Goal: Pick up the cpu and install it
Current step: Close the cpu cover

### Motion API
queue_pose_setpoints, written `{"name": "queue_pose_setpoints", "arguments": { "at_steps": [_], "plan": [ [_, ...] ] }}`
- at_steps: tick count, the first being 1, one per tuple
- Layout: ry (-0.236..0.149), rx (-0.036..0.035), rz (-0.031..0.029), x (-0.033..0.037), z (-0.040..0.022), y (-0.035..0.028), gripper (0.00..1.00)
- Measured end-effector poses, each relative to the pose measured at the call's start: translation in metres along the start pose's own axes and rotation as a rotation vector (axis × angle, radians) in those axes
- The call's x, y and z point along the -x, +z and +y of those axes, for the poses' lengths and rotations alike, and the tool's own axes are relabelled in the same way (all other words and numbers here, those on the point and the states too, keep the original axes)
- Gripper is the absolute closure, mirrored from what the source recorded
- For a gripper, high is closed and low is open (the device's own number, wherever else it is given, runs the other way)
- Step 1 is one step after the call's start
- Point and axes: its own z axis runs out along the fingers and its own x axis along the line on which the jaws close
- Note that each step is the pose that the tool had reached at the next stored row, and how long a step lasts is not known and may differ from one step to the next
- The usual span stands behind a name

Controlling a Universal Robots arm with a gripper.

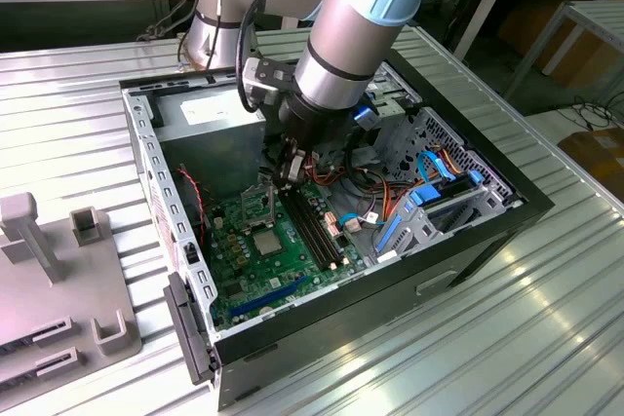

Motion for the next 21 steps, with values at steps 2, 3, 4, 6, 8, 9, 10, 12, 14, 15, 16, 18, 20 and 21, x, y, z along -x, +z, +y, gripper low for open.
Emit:
{"name": "queue_pose_setpoints", "arguments": {
  "at_steps": [2,3,4,6,8,9,10,12,14,15,16,18,20,21],
  "plan": [
    [-0.002,-0.0004,0.0011,0.0,0.0004,-0.0017,0.89],
    [-0.003,-0.0005,0.0013,0.0,0.0006,-0.0022,0.89],
    [-0.004,-0.0006,0.0016,0.0,0.0007,-0.0027,0.89],
    [-0.005,-0.0007,0.0021,-0.0001,0.0009,-0.0036,0.89],
    [-0.007,-0.0007,0.0024,-0.0001,0.0012,-0.0043,0.89],
    [-0.008,-0.0007,0.0026,-0.0003,0.0014,-0.0048,0.89],
    [-0.008,-0.0007,0.0029,-0.0003,0.0016,-0.0052,0.89],
    [-0.01,-0.0007,0.0033,-0.0004,0.0019,-0.006,0.89],
    [-0.012,-0.0007,0.0033,-0.0004,0.0021,-0.0064,0.89],
    [-0.014,-0.0006,0.0037,-0.0005,0.0022,-0.0068,0.89],
    [-0.015,-0.0006,0.004,-0.0005,0.0023,-0.0069,0.89],
    [-0.018,-0.0004,0.0042,-0.0006,0.0024,-0.007,0.89],
    [-0.021,-0.0004,0.0048,-0.0007,0.0025,-0.0072,0.89],
    [-0.023,-0.0004,0.0052,-0.0007,0.0025,-0.0074,0.89]
  ]
}}
